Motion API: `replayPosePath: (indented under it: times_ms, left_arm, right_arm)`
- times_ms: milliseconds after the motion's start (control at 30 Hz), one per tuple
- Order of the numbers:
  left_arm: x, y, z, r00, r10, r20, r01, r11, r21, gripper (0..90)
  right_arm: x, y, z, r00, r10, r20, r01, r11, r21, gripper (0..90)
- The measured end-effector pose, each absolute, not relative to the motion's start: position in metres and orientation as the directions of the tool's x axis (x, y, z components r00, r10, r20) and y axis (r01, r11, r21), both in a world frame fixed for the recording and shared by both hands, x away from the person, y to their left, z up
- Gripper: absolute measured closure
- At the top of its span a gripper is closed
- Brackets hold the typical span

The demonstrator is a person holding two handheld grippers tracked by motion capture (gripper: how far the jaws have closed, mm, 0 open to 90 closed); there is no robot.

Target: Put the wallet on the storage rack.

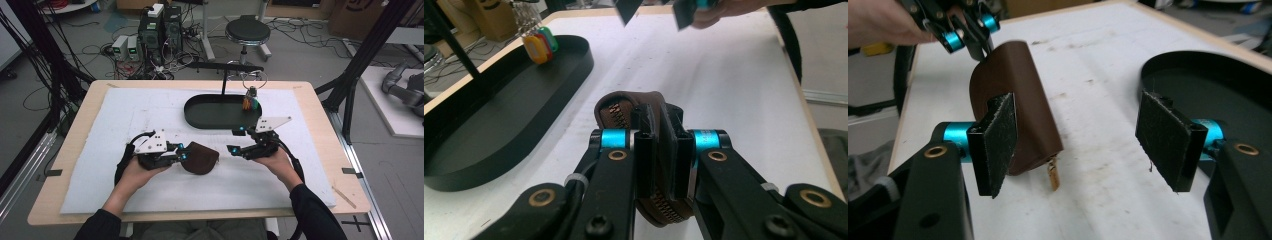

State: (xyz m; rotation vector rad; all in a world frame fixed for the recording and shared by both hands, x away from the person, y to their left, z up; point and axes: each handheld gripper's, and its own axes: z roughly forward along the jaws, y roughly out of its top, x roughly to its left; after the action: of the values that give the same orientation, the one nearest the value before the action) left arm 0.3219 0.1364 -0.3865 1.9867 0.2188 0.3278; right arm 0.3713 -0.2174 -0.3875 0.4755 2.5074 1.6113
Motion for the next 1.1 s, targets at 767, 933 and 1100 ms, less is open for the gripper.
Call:
replayPosePath:
  times_ms: [767, 933, 1100]
  left_arm:
    - [0.324, 0.139, -0.389, 0.953, 0.284, 0.102, 0.021, -0.399, 0.917, 83.8]
    - [0.327, 0.142, -0.392, 0.943, 0.324, 0.081, 0.057, -0.394, 0.918, 73.2]
    - [0.329, 0.142, -0.391, 0.935, 0.352, 0.049, 0.097, -0.385, 0.918, 57.3]
  right_arm:
    - [0.383, -0.167, -0.426, -0.975, 0.163, 0.153, 0.218, 0.541, 0.812, 55.0]
    - [0.382, -0.171, -0.424, -0.982, 0.141, 0.125, 0.183, 0.553, 0.813, 65.8]
    - [0.379, -0.171, -0.42, -0.983, 0.139, 0.117, 0.175, 0.546, 0.819, 69.6]
